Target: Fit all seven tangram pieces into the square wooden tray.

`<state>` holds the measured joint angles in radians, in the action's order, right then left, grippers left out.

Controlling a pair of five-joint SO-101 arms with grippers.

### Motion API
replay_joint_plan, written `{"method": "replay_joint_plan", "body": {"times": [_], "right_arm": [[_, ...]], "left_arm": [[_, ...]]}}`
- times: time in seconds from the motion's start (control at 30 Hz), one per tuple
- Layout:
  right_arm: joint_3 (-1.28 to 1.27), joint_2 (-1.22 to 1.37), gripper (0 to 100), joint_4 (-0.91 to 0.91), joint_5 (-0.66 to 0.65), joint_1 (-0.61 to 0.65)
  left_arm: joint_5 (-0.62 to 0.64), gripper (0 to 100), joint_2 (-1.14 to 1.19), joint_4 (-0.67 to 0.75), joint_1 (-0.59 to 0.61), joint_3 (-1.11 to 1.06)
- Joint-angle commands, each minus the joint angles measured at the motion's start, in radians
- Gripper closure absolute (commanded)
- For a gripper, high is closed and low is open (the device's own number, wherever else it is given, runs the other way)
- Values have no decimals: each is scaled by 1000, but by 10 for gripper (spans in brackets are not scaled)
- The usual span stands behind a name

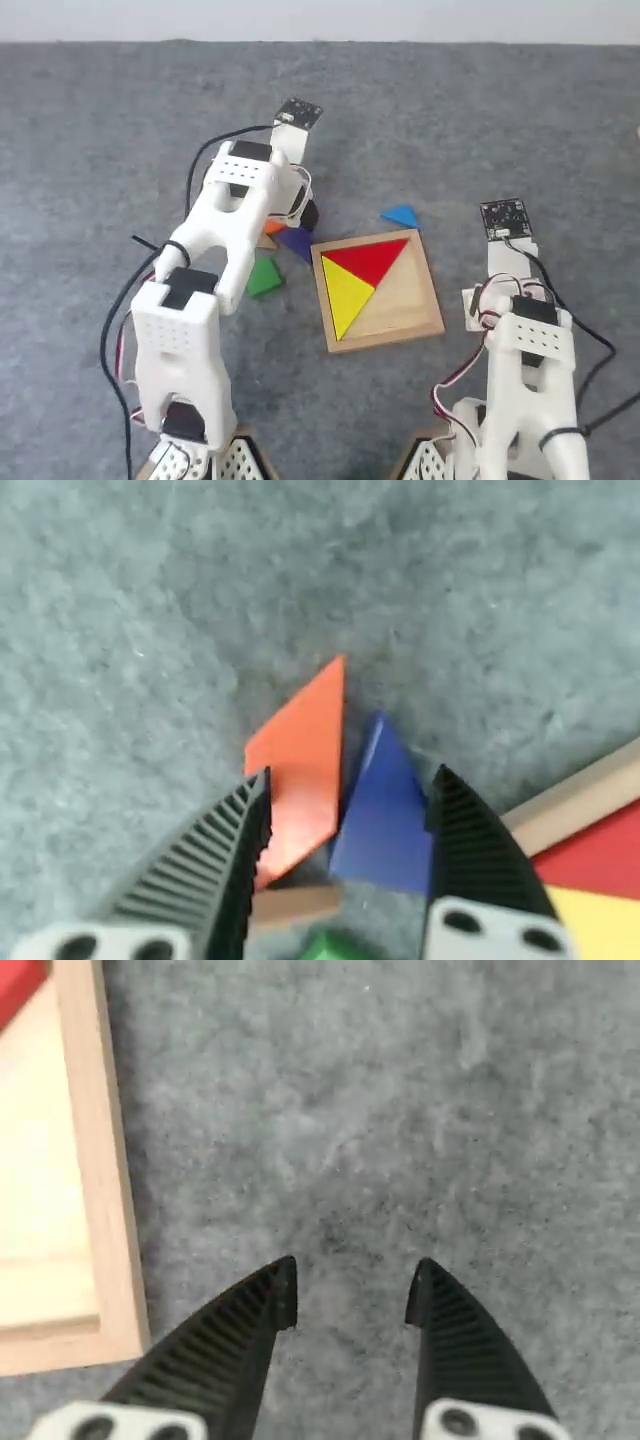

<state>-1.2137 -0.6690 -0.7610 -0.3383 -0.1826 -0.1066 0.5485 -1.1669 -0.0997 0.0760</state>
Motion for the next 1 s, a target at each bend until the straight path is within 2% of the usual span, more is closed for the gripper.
{"method": "replay_joint_plan", "body": {"times": [0.0,0.3,0.67,0.97], "right_arm": [[5,-19,814,21,5,-12],[5,-19,814,21,6,-12],[3,-19,814,21,6,-10],[3,-19,814,21,6,-10]], "left_arm": [[-9,754,17,-3,29,36],[-43,754,21,-3,107,67],[-87,754,28,-117,180,288],[-83,754,20,-123,173,286]]}}
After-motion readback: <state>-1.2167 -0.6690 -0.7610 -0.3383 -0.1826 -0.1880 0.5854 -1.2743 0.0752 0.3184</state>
